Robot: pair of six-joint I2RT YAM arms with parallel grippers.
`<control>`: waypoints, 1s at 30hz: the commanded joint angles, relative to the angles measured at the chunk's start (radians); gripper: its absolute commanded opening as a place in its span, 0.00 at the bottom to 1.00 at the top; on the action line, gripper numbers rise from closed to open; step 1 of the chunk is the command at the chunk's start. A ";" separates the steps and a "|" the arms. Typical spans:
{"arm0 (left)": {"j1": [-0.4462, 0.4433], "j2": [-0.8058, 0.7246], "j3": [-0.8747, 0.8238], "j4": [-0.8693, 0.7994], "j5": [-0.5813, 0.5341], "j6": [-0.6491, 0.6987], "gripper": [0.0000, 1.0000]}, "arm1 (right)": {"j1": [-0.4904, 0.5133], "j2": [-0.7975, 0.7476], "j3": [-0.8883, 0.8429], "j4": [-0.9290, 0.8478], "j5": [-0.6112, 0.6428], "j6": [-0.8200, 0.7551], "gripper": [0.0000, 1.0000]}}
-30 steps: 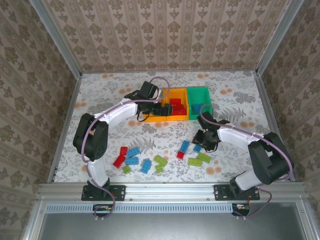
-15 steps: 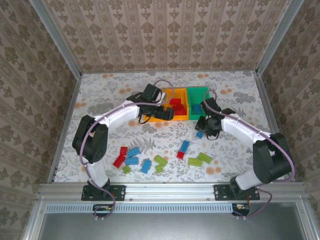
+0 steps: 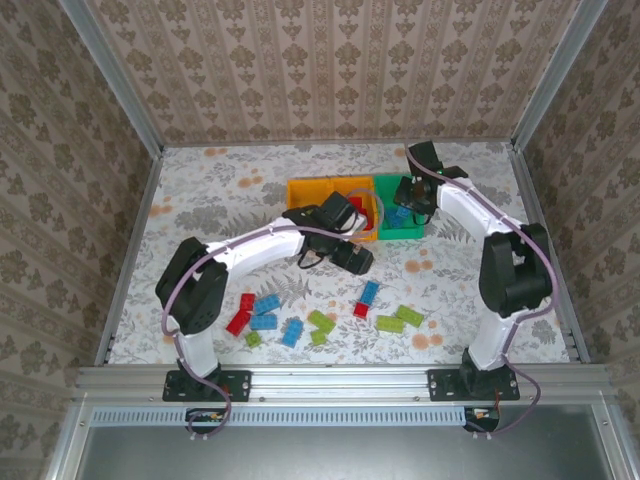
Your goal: Sort the legos into containers by color
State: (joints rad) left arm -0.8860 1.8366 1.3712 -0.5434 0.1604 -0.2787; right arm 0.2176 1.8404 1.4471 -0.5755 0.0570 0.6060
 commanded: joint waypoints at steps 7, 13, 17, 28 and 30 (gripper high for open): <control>-0.079 0.124 0.093 -0.132 0.015 -0.037 0.98 | -0.005 0.129 0.132 -0.028 0.035 -0.026 0.49; -0.105 0.169 0.128 -0.169 0.001 -0.043 0.97 | -0.005 0.126 0.140 -0.039 0.022 -0.026 0.72; -0.117 0.193 0.152 -0.182 0.002 -0.042 0.97 | -0.004 0.075 0.107 -0.028 0.010 -0.024 0.75; -0.148 0.222 0.180 -0.186 0.022 -0.051 0.94 | -0.008 -0.102 -0.056 0.003 0.028 -0.026 0.79; -0.151 0.238 0.190 -0.199 0.019 -0.053 0.93 | -0.011 -0.125 -0.079 0.003 0.038 -0.026 0.80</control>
State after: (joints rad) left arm -1.0271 2.0388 1.5322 -0.7029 0.1715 -0.3145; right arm 0.2153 1.7584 1.4044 -0.5713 0.0700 0.5808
